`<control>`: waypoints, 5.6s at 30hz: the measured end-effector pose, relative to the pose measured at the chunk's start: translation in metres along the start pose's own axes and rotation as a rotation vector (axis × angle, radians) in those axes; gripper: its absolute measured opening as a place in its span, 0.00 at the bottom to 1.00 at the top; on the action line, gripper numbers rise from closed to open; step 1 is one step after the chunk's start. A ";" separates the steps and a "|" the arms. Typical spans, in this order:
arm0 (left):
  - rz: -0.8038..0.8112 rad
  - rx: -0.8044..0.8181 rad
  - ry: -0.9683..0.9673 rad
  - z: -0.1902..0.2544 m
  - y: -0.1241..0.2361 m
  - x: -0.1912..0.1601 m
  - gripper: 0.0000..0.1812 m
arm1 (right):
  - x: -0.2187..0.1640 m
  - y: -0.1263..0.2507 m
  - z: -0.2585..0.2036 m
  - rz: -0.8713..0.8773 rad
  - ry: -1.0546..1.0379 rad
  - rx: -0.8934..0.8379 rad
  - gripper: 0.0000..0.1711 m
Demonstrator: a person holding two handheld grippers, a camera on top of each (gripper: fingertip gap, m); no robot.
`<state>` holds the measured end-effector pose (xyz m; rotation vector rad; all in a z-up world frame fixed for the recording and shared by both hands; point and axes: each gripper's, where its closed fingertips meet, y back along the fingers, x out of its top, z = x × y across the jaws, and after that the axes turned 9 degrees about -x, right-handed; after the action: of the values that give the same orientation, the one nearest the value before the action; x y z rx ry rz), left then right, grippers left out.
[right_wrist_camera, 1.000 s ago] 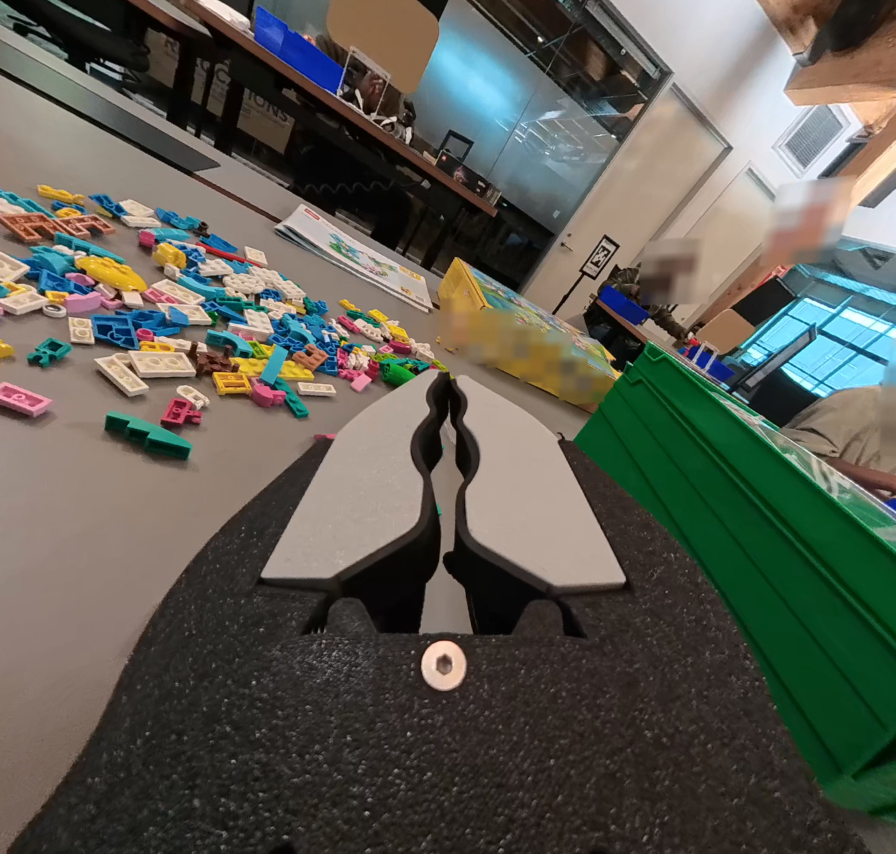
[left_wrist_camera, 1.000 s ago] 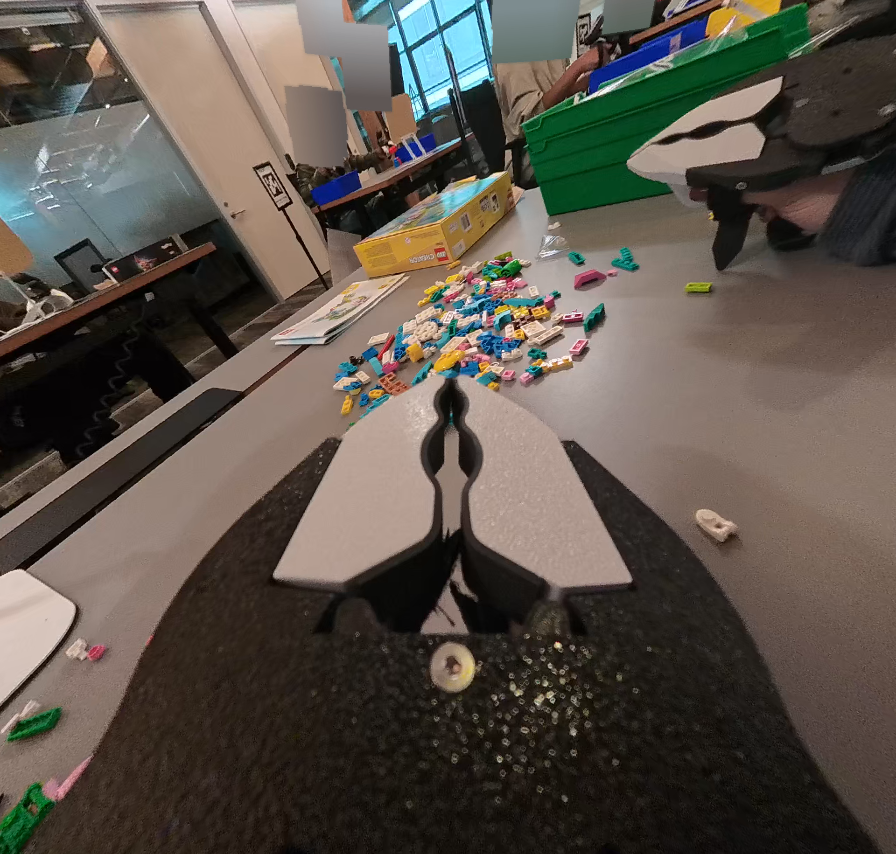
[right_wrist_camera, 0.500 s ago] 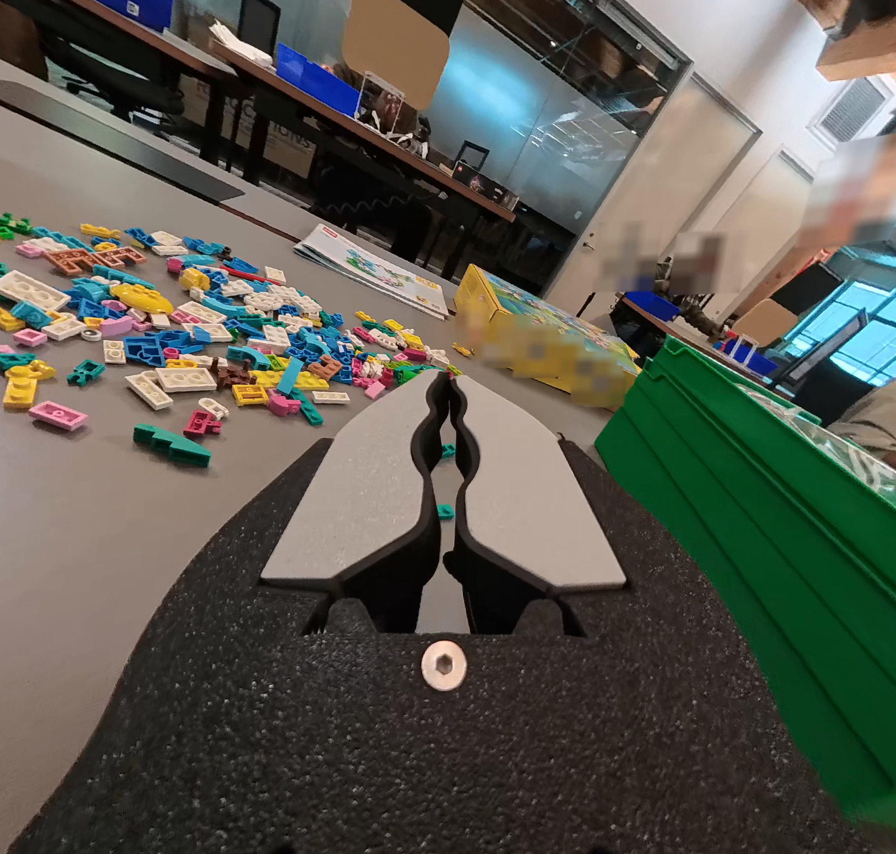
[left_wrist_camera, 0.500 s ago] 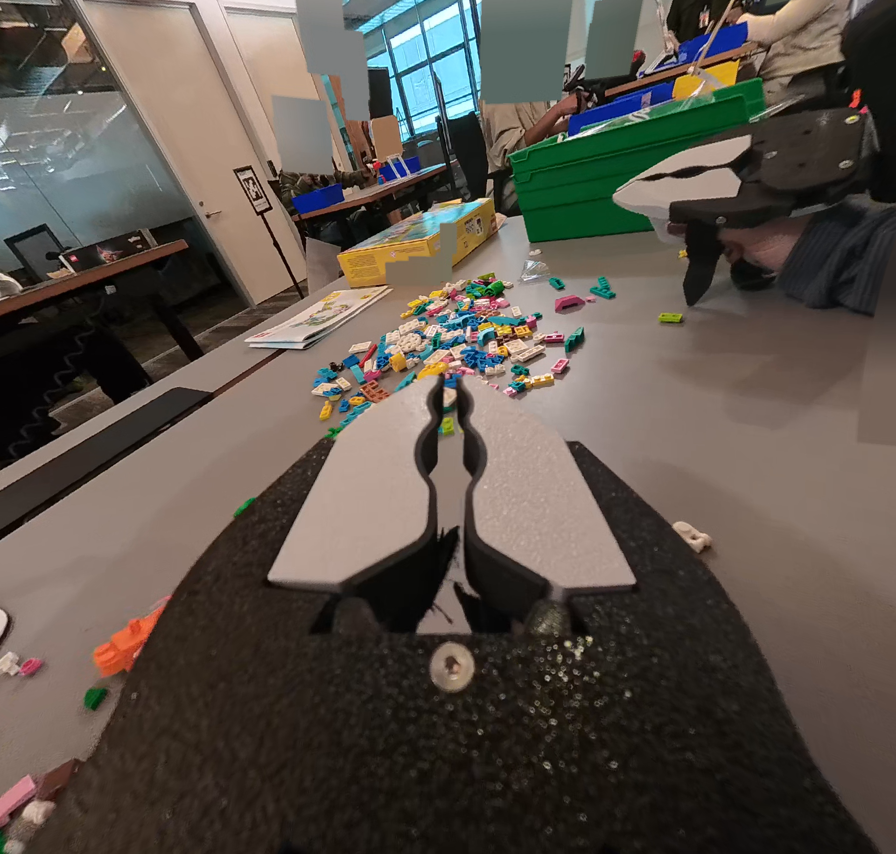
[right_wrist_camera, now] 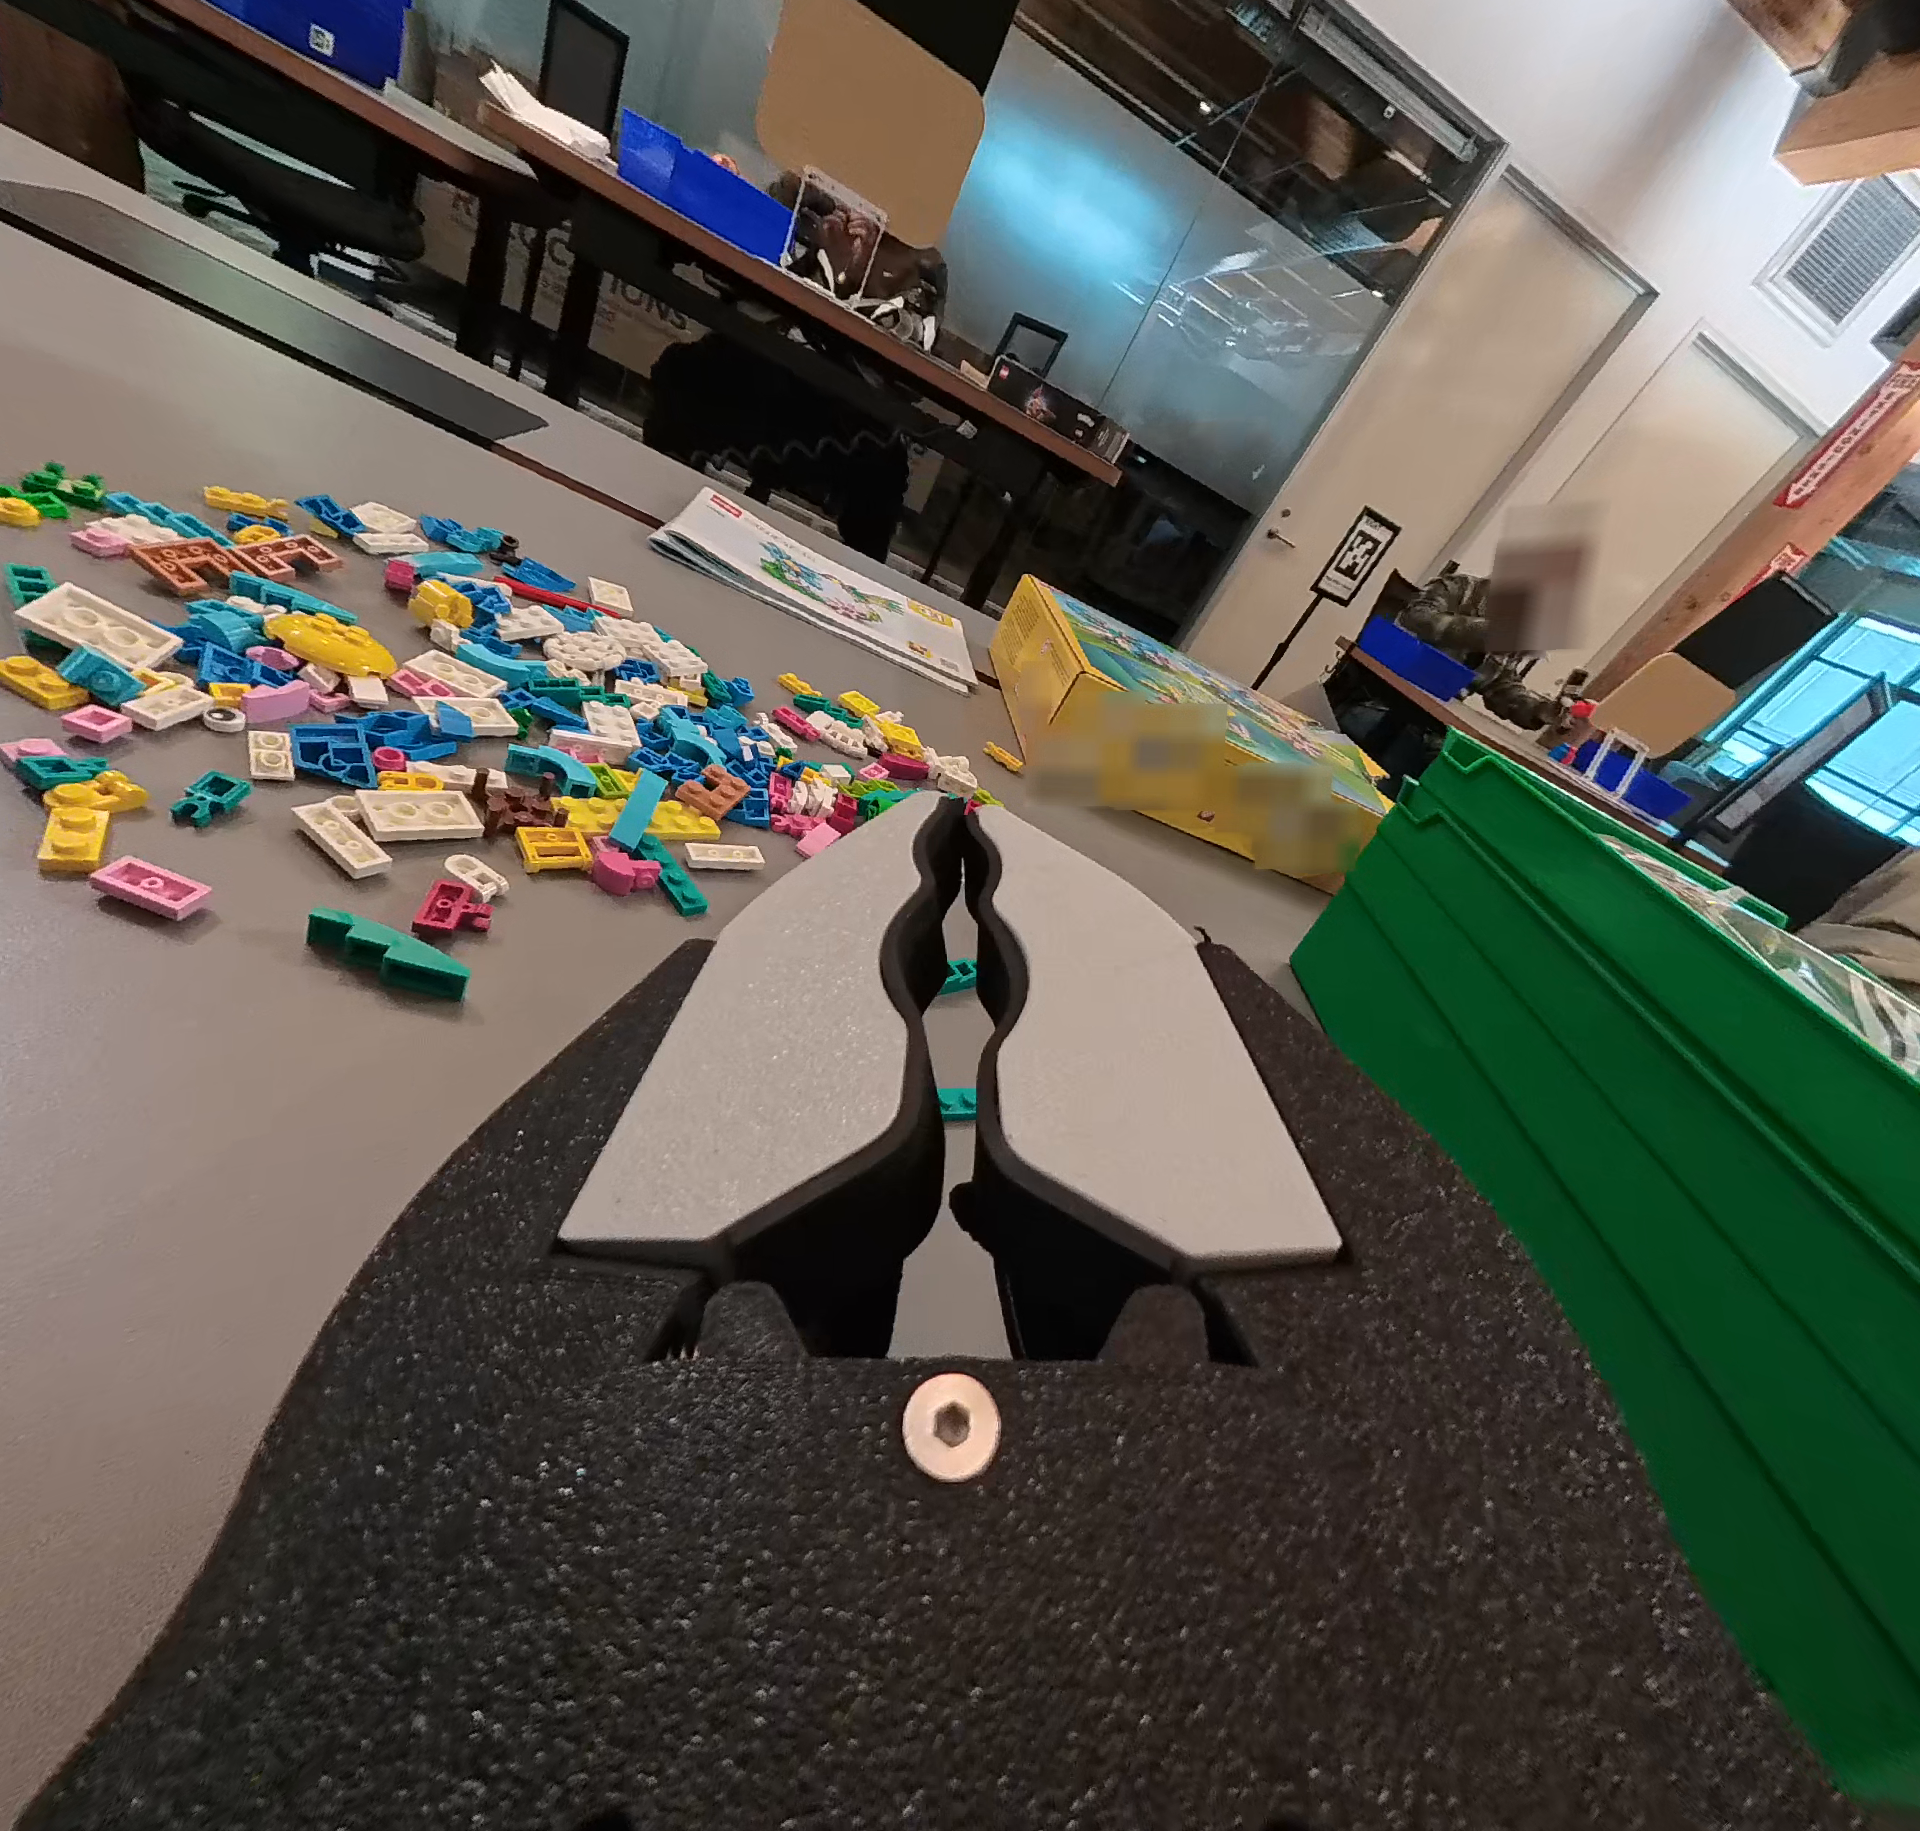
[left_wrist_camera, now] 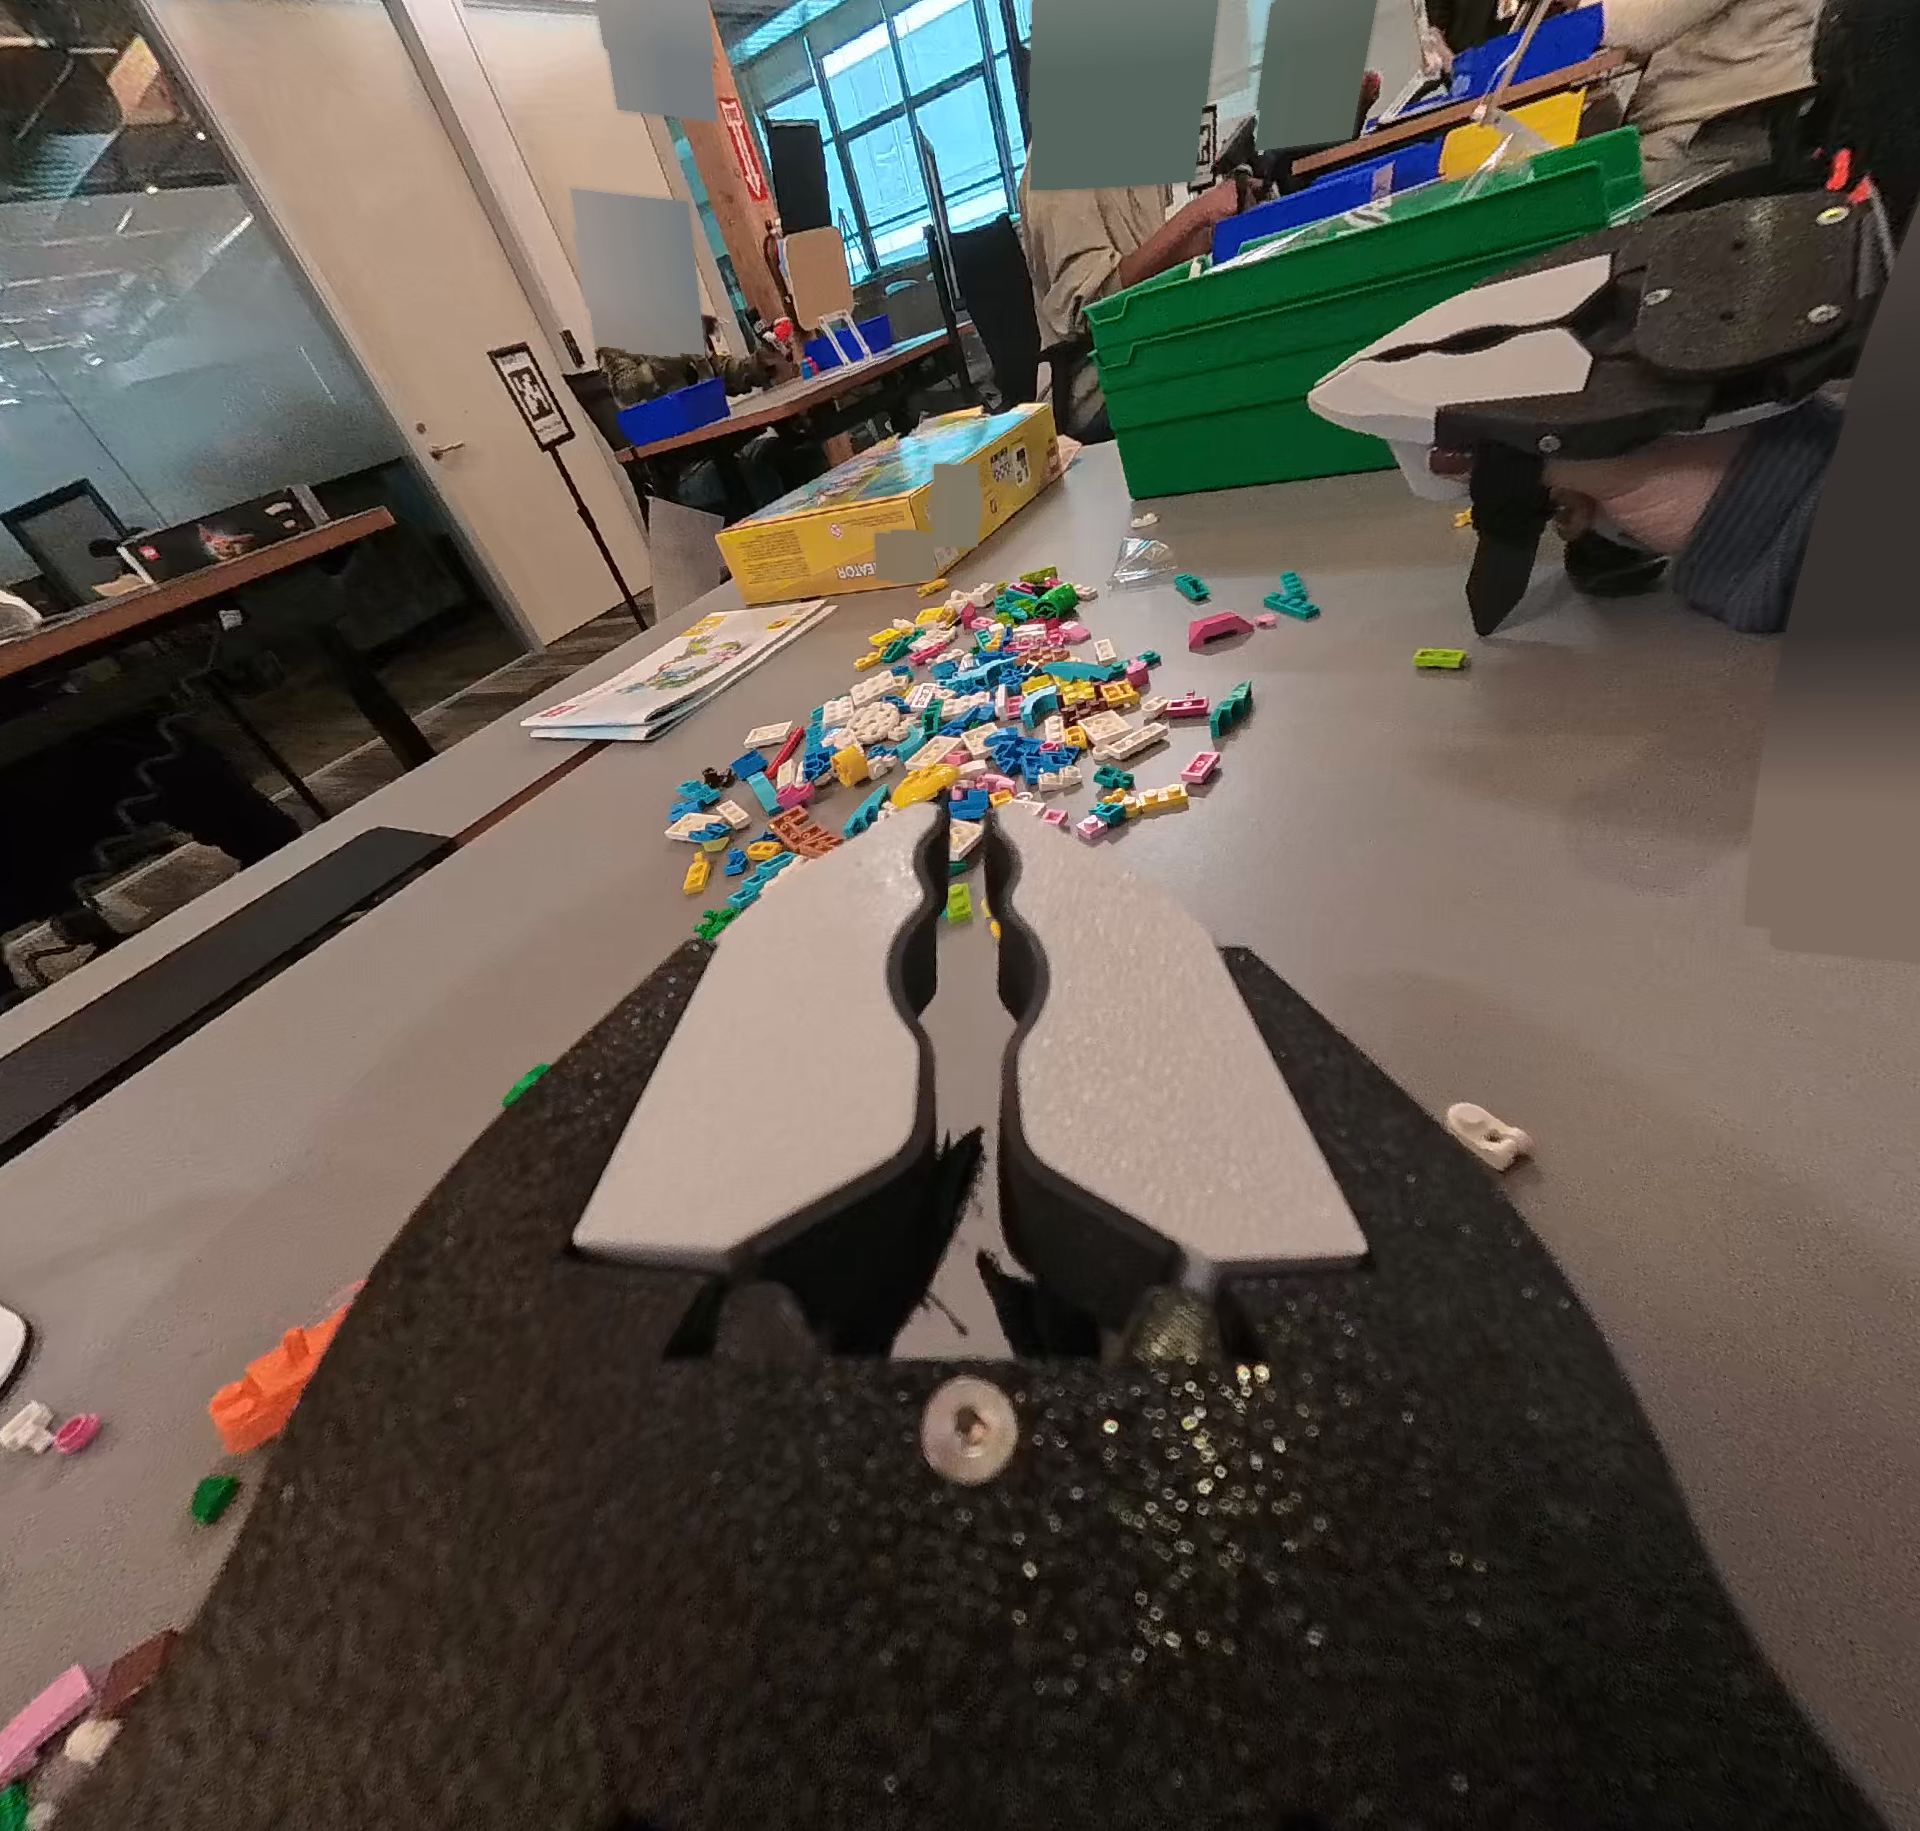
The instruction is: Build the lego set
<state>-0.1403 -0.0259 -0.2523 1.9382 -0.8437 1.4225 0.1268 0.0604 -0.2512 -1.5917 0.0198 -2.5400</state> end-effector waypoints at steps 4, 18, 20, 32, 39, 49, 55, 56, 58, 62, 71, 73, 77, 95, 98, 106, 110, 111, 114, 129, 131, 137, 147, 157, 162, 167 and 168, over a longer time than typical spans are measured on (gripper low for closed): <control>-0.008 -0.002 -0.008 0.001 0.000 -0.001 0.02 | -0.001 -0.001 -0.002 -0.002 0.012 0.006 0.00; 0.000 0.010 -0.014 -0.002 0.001 0.000 0.00 | 0.000 -0.001 -0.001 0.000 0.010 0.004 0.00; 0.001 0.011 -0.018 -0.002 0.001 0.000 0.00 | 0.000 -0.001 -0.001 0.001 0.012 0.006 0.00; 0.051 0.012 -0.168 0.012 0.000 0.016 0.00 | 0.064 -0.009 -0.113 0.095 -0.019 0.421 0.00; 0.064 0.006 -0.193 0.013 -0.002 0.017 0.00 | 0.158 0.001 -0.256 0.154 0.024 1.104 0.01; 0.072 -0.050 -0.212 0.021 -0.006 0.016 0.00 | 0.199 0.016 -0.418 0.185 0.560 1.601 0.02; 0.092 -0.046 -0.141 0.013 -0.004 0.015 0.00 | 0.193 0.019 -0.479 0.160 0.760 1.746 0.02; 0.096 -0.044 -0.132 0.012 -0.004 0.016 0.00 | 0.190 0.017 -0.485 0.166 0.796 1.753 0.02; 0.100 -0.044 -0.123 0.011 -0.004 0.016 0.00 | 0.186 0.014 -0.494 0.169 0.857 1.768 0.01; 0.095 -0.046 -0.133 0.012 -0.005 0.015 0.00 | 0.183 0.010 -0.505 0.165 0.922 1.803 0.00; 0.095 -0.049 -0.125 0.012 -0.005 0.015 0.00 | 0.178 0.011 -0.517 0.184 0.989 1.840 0.01; 0.096 -0.050 -0.122 0.012 -0.005 0.015 0.00 | 0.174 0.010 -0.516 0.187 1.022 1.838 0.01; 0.095 -0.051 -0.113 0.011 -0.005 0.014 0.00 | 0.177 0.008 -0.514 0.217 1.041 1.836 0.01; 0.099 -0.050 -0.066 0.006 -0.006 0.013 0.00 | 0.168 0.032 -0.504 0.199 1.089 1.948 0.00; 0.098 -0.051 -0.065 0.005 -0.006 0.012 0.00 | 0.168 0.038 -0.501 0.202 1.102 1.968 0.00; 0.103 -0.045 -0.066 0.004 -0.005 0.013 0.00 | 0.160 0.050 -0.499 0.220 1.152 1.989 0.00; 0.100 -0.048 -0.067 0.005 -0.006 0.013 0.00 | 0.156 0.054 -0.499 0.210 1.176 1.998 0.00; 0.098 -0.049 -0.067 0.005 -0.006 0.012 0.00 | 0.155 0.054 -0.500 0.209 1.184 1.999 0.00; 0.100 -0.049 -0.065 0.005 -0.006 0.013 0.00 | 0.154 0.057 -0.501 0.210 1.197 2.003 0.00; 0.100 -0.050 -0.059 0.005 -0.005 0.012 0.00 | 0.158 0.067 -0.508 0.199 1.173 2.038 0.00; 0.100 -0.050 -0.060 0.005 -0.005 0.013 0.00 | 0.159 0.069 -0.509 0.201 1.165 2.042 0.00; 0.099 -0.052 -0.058 0.006 -0.005 0.012 0.00 | 0.161 0.075 -0.511 0.201 1.129 2.059 0.00; 0.098 -0.053 -0.057 0.006 -0.005 0.012 0.00 | 0.176 0.072 -0.505 0.202 1.036 2.071 0.00; 0.095 -0.056 -0.059 0.007 -0.006 0.012 0.00 | 0.181 0.043 -0.492 0.194 1.036 1.999 0.01; 0.095 -0.056 -0.059 0.007 -0.005 0.012 0.00 | 0.180 0.033 -0.489 0.190 1.046 1.971 0.04; 0.094 -0.058 -0.059 0.007 -0.005 0.012 0.00 | 0.177 0.026 -0.490 0.213 1.077 1.935 0.05; 0.094 -0.058 -0.060 0.007 -0.005 0.012 0.00 | 0.177 0.026 -0.490 0.218 1.078 1.931 0.05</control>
<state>-0.1293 -0.0295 -0.2430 1.9284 -1.0049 1.3836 -0.3854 -0.0200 -0.3097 0.4541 -1.3867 -1.4504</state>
